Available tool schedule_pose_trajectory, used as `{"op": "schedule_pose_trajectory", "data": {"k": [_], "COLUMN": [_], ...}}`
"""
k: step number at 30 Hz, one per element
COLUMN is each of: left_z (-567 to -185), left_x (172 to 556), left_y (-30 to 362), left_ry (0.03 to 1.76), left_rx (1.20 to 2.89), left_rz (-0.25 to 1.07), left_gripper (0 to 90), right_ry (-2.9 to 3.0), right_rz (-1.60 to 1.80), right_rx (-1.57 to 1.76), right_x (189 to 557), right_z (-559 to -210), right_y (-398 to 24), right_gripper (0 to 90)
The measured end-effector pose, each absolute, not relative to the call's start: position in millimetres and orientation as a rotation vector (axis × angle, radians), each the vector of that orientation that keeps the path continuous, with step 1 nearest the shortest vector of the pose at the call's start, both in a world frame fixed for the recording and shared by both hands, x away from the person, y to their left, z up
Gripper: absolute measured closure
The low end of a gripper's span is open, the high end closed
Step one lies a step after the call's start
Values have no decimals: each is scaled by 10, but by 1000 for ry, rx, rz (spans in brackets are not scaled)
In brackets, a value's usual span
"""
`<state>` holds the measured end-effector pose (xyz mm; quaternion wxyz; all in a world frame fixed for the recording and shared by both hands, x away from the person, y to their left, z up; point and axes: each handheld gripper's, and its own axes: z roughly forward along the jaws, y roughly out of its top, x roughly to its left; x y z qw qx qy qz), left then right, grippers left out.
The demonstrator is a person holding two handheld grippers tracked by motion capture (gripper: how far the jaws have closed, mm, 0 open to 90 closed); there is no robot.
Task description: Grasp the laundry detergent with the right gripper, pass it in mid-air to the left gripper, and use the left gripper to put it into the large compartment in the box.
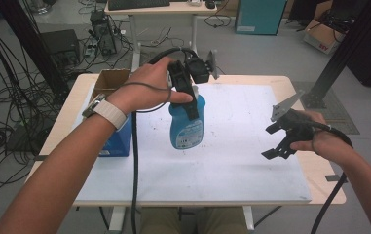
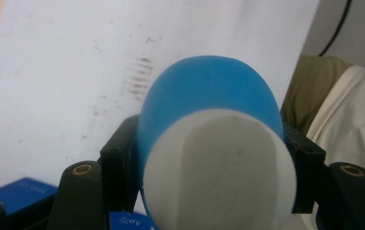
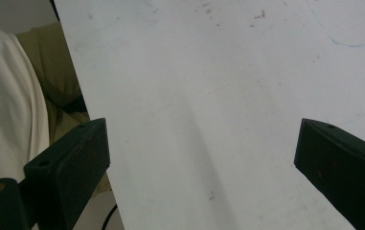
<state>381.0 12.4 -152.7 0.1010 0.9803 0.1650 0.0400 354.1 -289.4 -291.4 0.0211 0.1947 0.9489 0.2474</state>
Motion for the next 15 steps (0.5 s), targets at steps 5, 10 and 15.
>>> {"op": "schedule_pose_trajectory", "data": {"k": [5, 10, 15], "left_z": [-1345, -1202, -1063], "left_x": [3889, 3971, 4066], "left_y": [200, 287, 382], "left_ry": [606, 693, 800], "left_rx": [2863, 2847, 2824], "left_rz": [198, 242, 255], "left_gripper": [375, 375, 374], "right_ry": [2942, 2942, 2926], "right_rz": [711, 656, 646], "right_rx": [619, 661, 695], "right_x": [3564, 3610, 3660], "right_z": [-2861, -2833, -2820], "right_y": [-2960, -3024, -3093], "right_gripper": [54, 57, 62]}}
